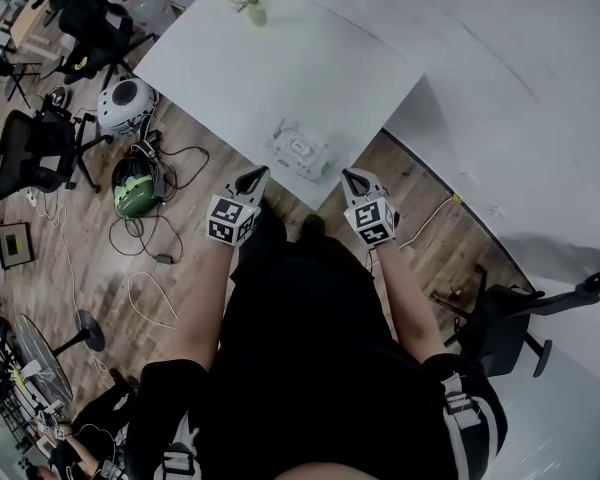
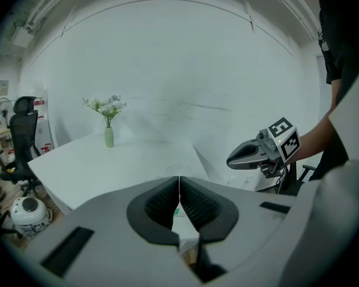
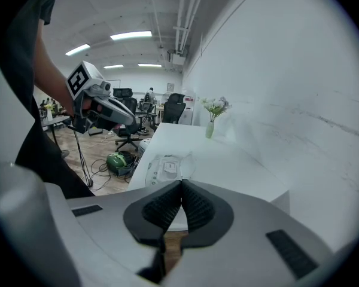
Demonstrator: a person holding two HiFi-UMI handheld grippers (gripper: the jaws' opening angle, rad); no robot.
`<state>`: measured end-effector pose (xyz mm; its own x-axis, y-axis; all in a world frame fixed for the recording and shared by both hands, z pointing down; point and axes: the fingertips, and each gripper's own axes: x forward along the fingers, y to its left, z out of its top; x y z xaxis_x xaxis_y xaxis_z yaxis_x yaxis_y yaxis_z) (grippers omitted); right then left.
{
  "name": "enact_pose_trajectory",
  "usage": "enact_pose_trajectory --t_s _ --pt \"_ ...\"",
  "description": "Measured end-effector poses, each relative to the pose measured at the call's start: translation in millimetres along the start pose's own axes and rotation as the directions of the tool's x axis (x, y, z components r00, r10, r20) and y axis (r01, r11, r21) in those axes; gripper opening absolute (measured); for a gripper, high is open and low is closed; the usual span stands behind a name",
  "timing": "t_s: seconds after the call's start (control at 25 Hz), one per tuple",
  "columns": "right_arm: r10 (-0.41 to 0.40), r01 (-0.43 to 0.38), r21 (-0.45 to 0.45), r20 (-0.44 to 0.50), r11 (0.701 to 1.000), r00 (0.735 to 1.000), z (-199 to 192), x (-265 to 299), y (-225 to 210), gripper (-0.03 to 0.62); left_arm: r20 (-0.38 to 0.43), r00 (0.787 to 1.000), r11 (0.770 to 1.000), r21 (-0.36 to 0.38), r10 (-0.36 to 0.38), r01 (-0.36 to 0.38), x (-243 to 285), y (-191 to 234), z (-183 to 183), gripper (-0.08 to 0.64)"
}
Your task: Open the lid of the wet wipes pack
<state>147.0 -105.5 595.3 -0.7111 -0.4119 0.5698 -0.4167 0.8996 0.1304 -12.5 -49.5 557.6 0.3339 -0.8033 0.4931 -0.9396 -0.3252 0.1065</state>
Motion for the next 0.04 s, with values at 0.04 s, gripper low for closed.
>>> enact_pose_trajectory --t_s 0.04 --pt "0.001 -0.001 0.002 0.000 1.000 1.000 -1.0 -0.5 -0.1 0.015 0.000 1.000 1.000 -0.001 0.002 -0.002 -0.8 -0.5 -0.6 0.025"
